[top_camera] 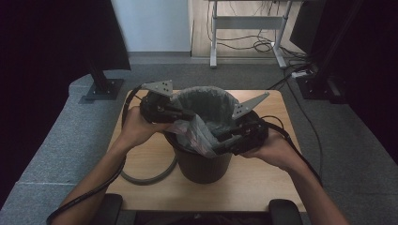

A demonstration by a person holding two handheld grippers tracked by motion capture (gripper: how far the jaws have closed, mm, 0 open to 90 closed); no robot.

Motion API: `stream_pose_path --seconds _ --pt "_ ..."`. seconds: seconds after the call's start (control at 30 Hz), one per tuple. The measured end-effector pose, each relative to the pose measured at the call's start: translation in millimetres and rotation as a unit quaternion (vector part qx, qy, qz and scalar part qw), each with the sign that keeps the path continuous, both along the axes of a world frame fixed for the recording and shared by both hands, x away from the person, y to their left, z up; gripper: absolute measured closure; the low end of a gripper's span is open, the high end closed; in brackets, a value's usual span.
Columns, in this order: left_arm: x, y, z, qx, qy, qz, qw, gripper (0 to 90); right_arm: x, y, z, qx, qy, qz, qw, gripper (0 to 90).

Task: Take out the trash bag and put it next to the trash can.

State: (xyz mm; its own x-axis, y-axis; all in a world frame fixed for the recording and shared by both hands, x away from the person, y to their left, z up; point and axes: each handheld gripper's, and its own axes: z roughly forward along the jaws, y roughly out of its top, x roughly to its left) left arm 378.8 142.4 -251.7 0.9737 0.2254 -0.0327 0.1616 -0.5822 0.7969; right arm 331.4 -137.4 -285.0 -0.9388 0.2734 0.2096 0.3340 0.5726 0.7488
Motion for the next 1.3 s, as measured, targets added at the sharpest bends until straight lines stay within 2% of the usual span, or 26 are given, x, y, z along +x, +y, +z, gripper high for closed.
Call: stream_pose_path --seconds 0.03,0.1,0.13,0.17,0.2,0.3,0.4,0.47,0.53,0.6,0.67,0.73,0.77,0.83,0.9,1.0,1.17,1.23,1.3 --pt "0.0 -0.2 0.0 0.001 0.0 0.0 1.0 89.3 0.4 1.0 -1.7 -0.009 -0.003 0.002 1.0 61.0" --pt "0.2 0.5 -1.2 0.001 0.005 -0.001 1.0 88.9 0.0 0.3 -1.9 0.004 0.006 0.016 0.9998 79.8" --pt "0.7 0.8 -2.8 0.004 0.01 -0.004 0.9999 88.3 -2.3 -0.8 0.5 0.01 -0.01 0.012 0.9998 87.4" --pt "0.7 0.8 -2.8 0.004 0.01 -0.004 0.9999 87.1 -2.3 -0.8 0.5 0.01 -0.01 0.012 0.9998 87.4" --pt "0.7 1.0 -4.0 0.007 0.011 -0.004 0.9999 87.1 -3.7 -2.8 3.5 0.005 -0.027 0.002 0.9996 88.8" --pt "0.6 -0.2 -7.6 0.014 0.018 -0.009 0.9997 84.1 -3.0 -11.0 9.9 0.005 -0.048 -0.027 0.9985 89.3" --pt "0.0 -5.6 -10.2 0.026 0.019 -0.015 0.9994 82.3 2.4 -21.6 21.6 0.015 -0.069 -0.062 0.9956 89.3" --pt "-0.1 -8.9 -9.8 0.029 0.017 -0.014 0.9993 83.6 8.7 -25.0 28.6 0.012 -0.079 -0.082 0.9934 89.2" --pt "1.2 -10.8 -7.9 0.034 0.012 -0.005 0.9993 85.3 17.1 -25.7 33.2 0.01 -0.083 -0.096 0.9919 89.1" --pt "2.7 -11.5 -5.6 0.045 0.002 0.014 0.9989 87.6 26.1 -24.5 34.5 0.007 -0.08 -0.104 0.9913 88.9" --pt "7.0 -10.6 -2.8 0.063 -0.016 0.044 0.9969 88.8 33.1 -23.3 33.1 0.009 -0.072 -0.108 0.9915 87.3" --pt "14.7 -7.0 -1.7 0.071 -0.019 0.068 0.995 89.2 38.2 -22.3 30.1 0.021 -0.068 -0.112 0.9912 70.9" --pt "17.8 -5.2 -1.7 0.072 -0.018 0.074 0.9945 89.2 39.2 -22.5 27.9 0.027 -0.064 -0.106 0.992 63.4" --pt "24.8 -0.2 -2.2 0.07 -0.012 0.085 0.9938 89.4 38.2 -22.7 24.1 0.03 -0.058 -0.098 0.9931 54.3" --pt "32.0 5.8 -3.4 0.066 -0.006 0.096 0.9932 89.5 36.1 -24.6 20.7 0.026 -0.055 -0.093 0.9938 48.9" --pt "39.1 12.0 -4.3 0.063 -0.002 0.106 0.9924 89.7 33.7 -29.6 18.0 0.021 -0.048 -0.091 0.9945 46.5" --pt "47.8 18.8 -4.1 0.057 0.004 0.121 0.991 89.7 34.9 -31.4 13.8 0.004 -0.042 -0.09 0.9951 49.0" --pt "51.5 22.5 -2.8 0.052 0.005 0.128 0.9904 89.7 36.2 -30.0 11.6 -0.005 -0.039 -0.084 0.9957 62.6" --pt "54.1 25.9 -0.7 0.049 0.006 0.133 0.9899 89.7 38.7 -29.0 9.8 -0.017 -0.047 -0.097 0.994 78.0"
